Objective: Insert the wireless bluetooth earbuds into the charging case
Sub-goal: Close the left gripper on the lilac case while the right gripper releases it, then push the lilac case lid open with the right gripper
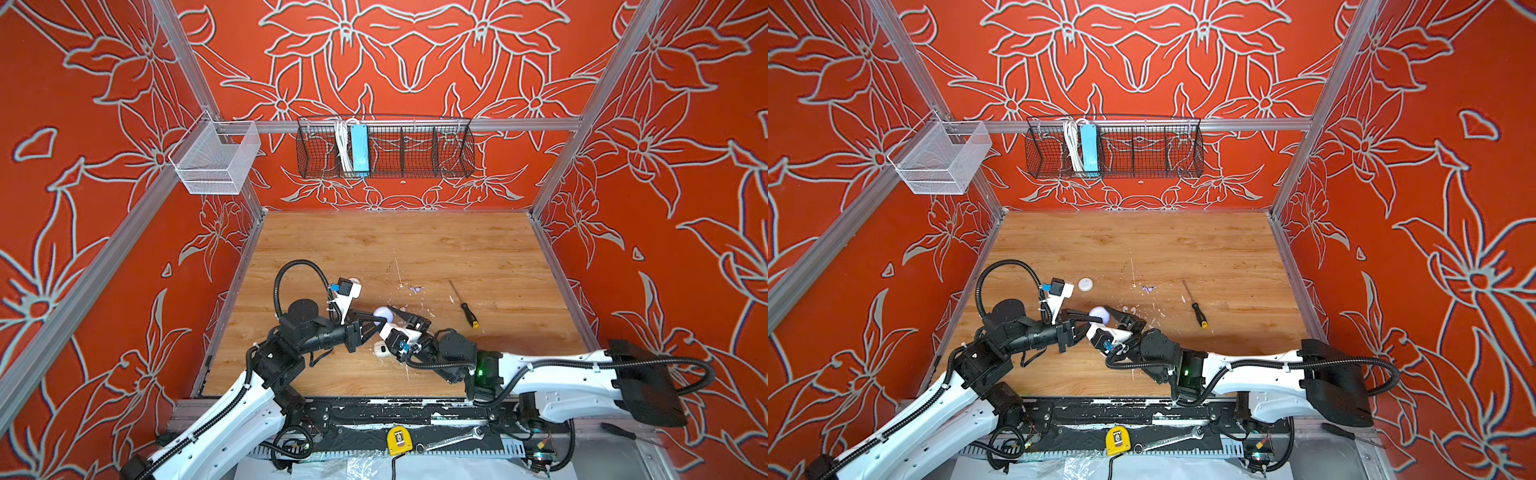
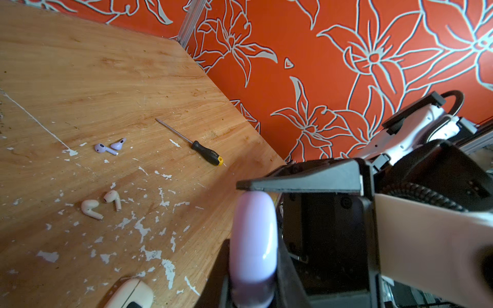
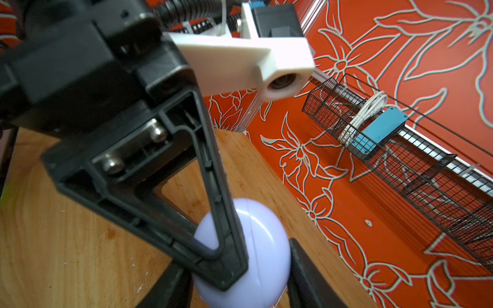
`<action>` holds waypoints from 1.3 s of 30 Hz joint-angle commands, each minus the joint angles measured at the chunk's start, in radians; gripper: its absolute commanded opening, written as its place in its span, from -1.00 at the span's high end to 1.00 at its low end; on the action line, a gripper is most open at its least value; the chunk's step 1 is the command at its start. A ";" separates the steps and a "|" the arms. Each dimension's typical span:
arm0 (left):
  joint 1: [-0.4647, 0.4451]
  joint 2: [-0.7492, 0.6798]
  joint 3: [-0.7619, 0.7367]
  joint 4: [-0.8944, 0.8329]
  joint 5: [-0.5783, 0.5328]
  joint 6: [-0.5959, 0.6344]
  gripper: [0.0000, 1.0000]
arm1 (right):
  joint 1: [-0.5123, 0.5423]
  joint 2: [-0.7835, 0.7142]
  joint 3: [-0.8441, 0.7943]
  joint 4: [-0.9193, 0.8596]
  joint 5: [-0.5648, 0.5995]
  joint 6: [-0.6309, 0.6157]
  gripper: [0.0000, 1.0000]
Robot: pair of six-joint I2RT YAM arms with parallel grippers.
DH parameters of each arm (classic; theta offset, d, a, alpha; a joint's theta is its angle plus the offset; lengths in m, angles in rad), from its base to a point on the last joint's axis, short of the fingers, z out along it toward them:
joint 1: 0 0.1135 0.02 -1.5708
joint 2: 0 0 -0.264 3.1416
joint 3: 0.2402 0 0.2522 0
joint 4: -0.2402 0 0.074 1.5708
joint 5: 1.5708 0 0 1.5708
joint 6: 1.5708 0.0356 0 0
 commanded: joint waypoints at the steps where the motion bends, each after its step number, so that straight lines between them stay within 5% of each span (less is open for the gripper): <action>1: -0.007 0.014 0.002 0.006 0.036 0.014 1.00 | 0.004 -0.024 0.026 0.071 -0.014 0.007 -0.02; 6: -0.007 0.027 0.004 -0.003 -0.024 0.085 1.00 | 0.003 -0.075 -0.028 0.077 -0.026 0.007 -0.59; 14: -0.005 0.052 -0.027 0.057 -0.129 0.387 1.00 | -0.003 -0.324 -0.161 -0.094 -0.169 0.069 -0.81; 18: -0.006 -0.049 -0.205 0.234 0.040 0.673 1.00 | -0.007 -0.435 -0.201 -0.153 -0.212 0.096 -0.79; 21: -0.006 -0.176 -0.315 0.291 -0.030 0.724 1.00 | -0.007 -0.454 -0.200 -0.194 -0.238 0.110 -0.70; 27: -0.005 -0.314 -0.387 0.287 -0.034 0.740 1.00 | -0.006 -0.333 -0.113 -0.258 -0.285 0.122 -0.56; 39: -0.006 -0.323 -0.377 0.247 0.018 0.748 1.00 | -0.007 -0.125 0.018 -0.287 -0.248 0.120 -0.27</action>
